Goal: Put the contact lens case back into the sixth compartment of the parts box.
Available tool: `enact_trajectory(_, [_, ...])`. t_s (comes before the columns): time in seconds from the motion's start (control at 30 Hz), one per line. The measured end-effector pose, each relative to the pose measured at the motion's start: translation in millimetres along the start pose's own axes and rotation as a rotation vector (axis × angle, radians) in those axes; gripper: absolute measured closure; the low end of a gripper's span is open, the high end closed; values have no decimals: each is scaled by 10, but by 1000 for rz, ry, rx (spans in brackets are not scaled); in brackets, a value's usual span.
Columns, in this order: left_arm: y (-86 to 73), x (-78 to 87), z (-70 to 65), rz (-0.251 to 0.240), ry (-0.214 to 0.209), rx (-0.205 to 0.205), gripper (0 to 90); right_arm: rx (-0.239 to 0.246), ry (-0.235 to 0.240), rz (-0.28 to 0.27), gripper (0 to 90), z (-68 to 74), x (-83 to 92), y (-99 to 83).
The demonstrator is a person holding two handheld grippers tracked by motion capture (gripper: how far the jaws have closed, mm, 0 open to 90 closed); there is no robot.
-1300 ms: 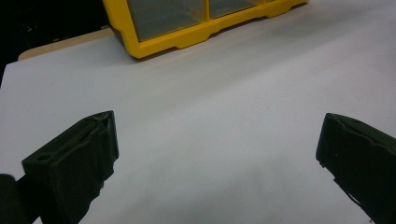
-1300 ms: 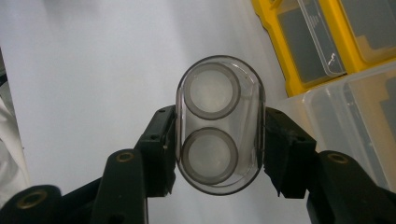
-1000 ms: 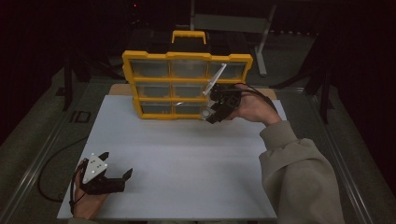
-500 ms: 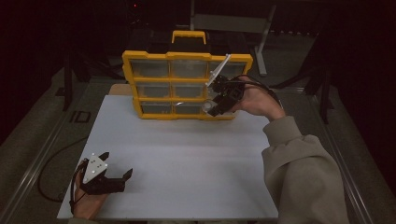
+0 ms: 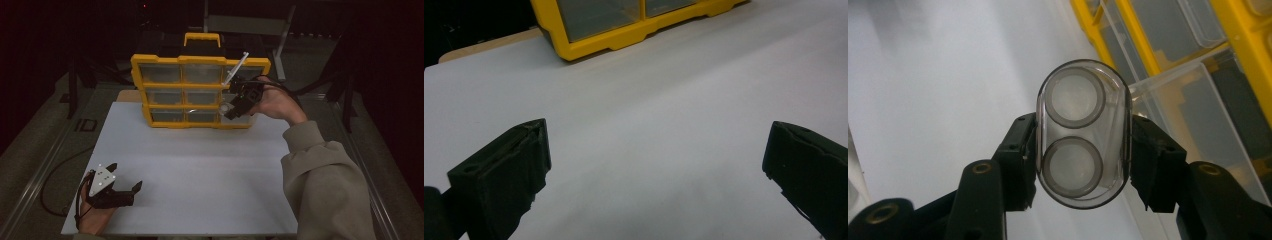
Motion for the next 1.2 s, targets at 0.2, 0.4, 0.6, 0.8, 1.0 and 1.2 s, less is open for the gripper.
enact_trajectory(0.2, [-2, -3, -2, 1, -2, -1, 0, -27, -13, -12, 491, -83, 31, -2])
enact_trajectory(0.4, [1, 0, 0, -2, -2, 2, 0, -57, -25, -25, 490, -141, 50, 2])
enact_trajectory(0.6, [1, -4, -6, 0, -4, -2, 0, -66, -33, -39, 490, -202, 58, -2])
enact_trajectory(0.8, [3, -5, -9, -1, -5, -2, 0, -88, -46, -42, 490, -247, 47, 3])
enact_trajectory(1.0, [1, -4, -10, 0, -6, -3, 0, -125, -59, -48, 490, -316, 36, 0])
enact_trajectory(1.2, [0, -5, -10, 0, -7, -3, 0, -179, -88, -56, 490, -401, 32, -11])
Point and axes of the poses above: each handheld gripper's, and its own axes: x roughly backward along the jaws, y roughly out of its top, z roughly to its left, the point moved 10 cm from there along -x, roughly forward along the jaws, and after that the axes turned 13 degrees about y, right-handed, at the moved point
